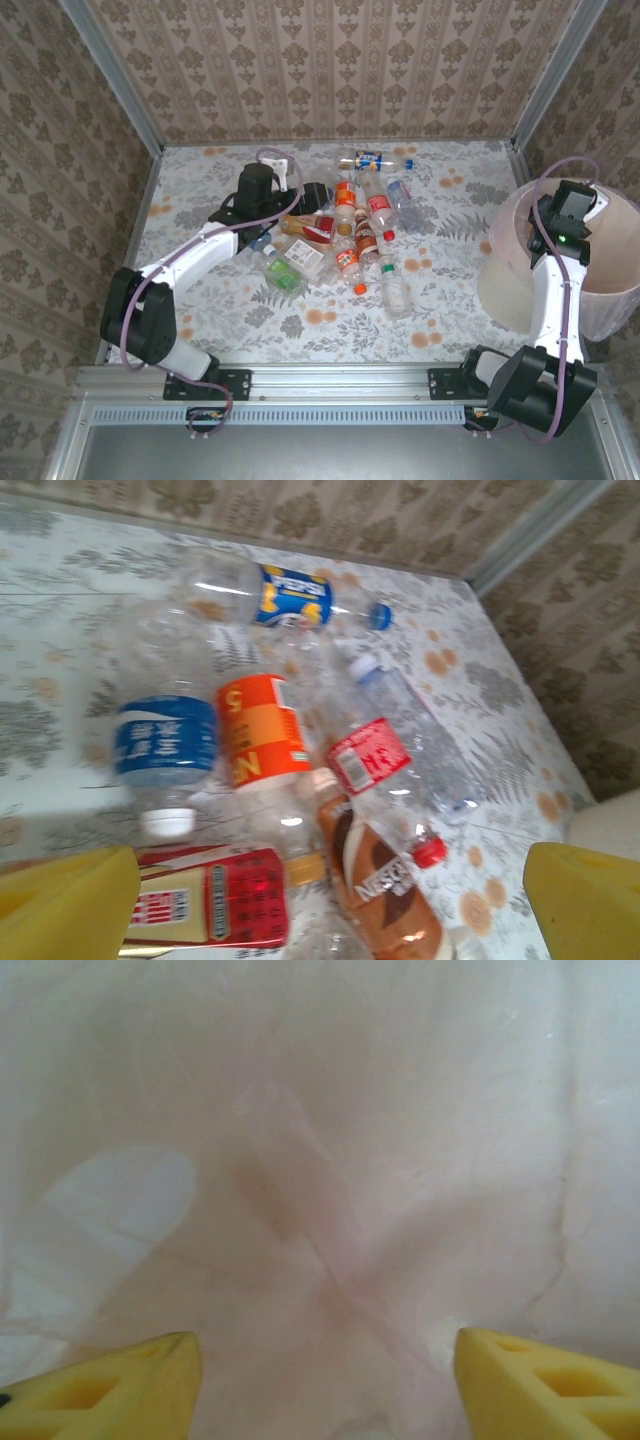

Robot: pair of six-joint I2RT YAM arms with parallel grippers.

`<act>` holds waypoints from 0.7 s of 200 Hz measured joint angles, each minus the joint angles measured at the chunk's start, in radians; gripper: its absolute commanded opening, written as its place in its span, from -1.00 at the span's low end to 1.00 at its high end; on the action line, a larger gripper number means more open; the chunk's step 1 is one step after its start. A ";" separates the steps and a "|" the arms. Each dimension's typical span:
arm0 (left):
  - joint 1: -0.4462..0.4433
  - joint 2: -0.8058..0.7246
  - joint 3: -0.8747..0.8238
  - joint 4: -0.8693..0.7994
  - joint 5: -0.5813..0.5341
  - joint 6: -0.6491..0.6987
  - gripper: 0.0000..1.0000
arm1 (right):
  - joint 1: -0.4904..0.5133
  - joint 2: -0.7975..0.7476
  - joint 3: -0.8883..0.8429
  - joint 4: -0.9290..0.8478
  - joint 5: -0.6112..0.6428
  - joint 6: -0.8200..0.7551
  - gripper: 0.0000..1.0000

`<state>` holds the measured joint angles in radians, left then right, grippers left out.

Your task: Put the plastic bottles in the bin

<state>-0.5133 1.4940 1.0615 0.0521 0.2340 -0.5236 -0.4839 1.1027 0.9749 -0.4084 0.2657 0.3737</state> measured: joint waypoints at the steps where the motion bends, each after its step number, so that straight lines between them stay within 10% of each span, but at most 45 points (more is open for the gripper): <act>1: 0.001 -0.002 -0.001 -0.002 -0.005 0.000 1.00 | 0.000 0.000 0.000 0.000 0.001 0.000 0.48; 60: 0.071 -0.114 -0.094 -0.075 -0.218 -0.085 1.00 | 0.044 -0.104 0.039 -0.075 0.040 -0.008 0.94; 140: 0.123 -0.212 -0.197 -0.194 -0.405 -0.227 1.00 | 0.540 -0.046 0.274 -0.169 0.092 -0.046 0.99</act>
<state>-0.3904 1.2823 0.8642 -0.1417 -0.1707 -0.7502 0.0559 1.0569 1.2491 -0.5777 0.3576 0.3275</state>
